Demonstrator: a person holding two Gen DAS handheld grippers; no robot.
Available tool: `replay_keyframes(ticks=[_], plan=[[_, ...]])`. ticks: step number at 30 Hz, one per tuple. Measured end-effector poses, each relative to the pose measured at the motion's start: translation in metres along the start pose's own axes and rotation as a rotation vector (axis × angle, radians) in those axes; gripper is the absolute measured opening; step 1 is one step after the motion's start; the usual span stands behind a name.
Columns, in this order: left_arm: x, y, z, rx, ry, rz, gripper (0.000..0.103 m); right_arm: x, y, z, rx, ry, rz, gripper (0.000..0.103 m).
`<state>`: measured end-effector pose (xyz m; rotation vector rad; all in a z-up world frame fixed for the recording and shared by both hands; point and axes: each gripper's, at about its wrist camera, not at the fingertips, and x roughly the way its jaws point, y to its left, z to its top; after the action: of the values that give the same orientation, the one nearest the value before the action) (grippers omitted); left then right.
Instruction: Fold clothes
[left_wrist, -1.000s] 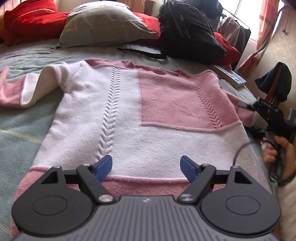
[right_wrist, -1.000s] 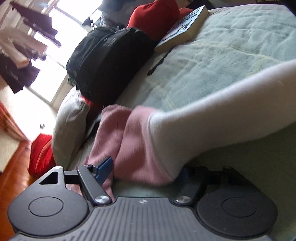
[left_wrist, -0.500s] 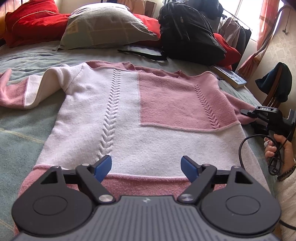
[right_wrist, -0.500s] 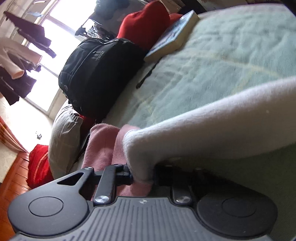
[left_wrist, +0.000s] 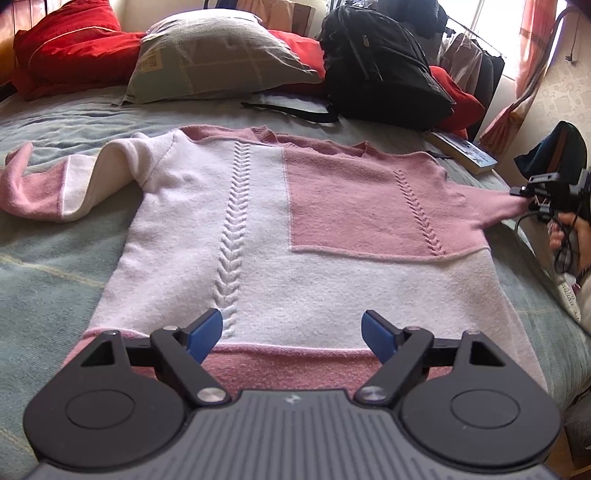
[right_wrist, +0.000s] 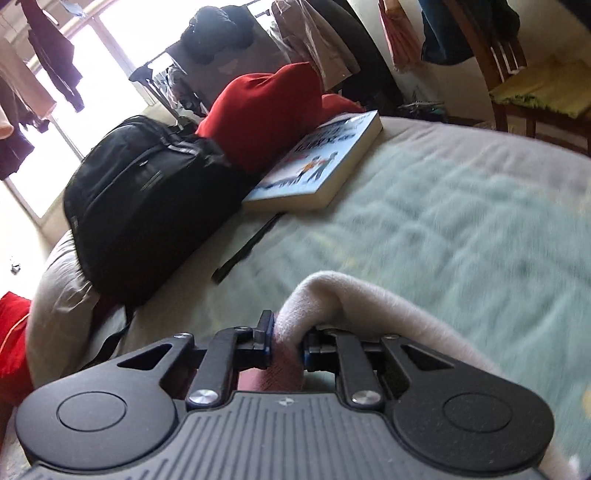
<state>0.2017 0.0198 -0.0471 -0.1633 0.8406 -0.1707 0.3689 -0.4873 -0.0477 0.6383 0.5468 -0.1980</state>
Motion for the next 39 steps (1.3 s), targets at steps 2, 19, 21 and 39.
replay_keyframes(ticks=[2,19,21,39], plan=[[0.0,0.001,0.0,0.0,-0.001,0.006,0.082,0.003,0.002,0.009,-0.025,-0.01,-0.006,0.017],[-0.008,-0.002,-0.005,0.018,-0.006,-0.012,0.083,-0.044,0.008,-0.077,-0.087,0.346,0.318,0.049],[-0.008,-0.004,-0.006,0.02,-0.001,-0.018,0.083,-0.048,0.019,-0.093,-0.123,0.399,0.356,0.049],[-0.009,-0.003,-0.009,0.048,0.004,-0.015,0.083,-0.054,0.07,-0.135,-0.3,0.355,0.358,0.051]])
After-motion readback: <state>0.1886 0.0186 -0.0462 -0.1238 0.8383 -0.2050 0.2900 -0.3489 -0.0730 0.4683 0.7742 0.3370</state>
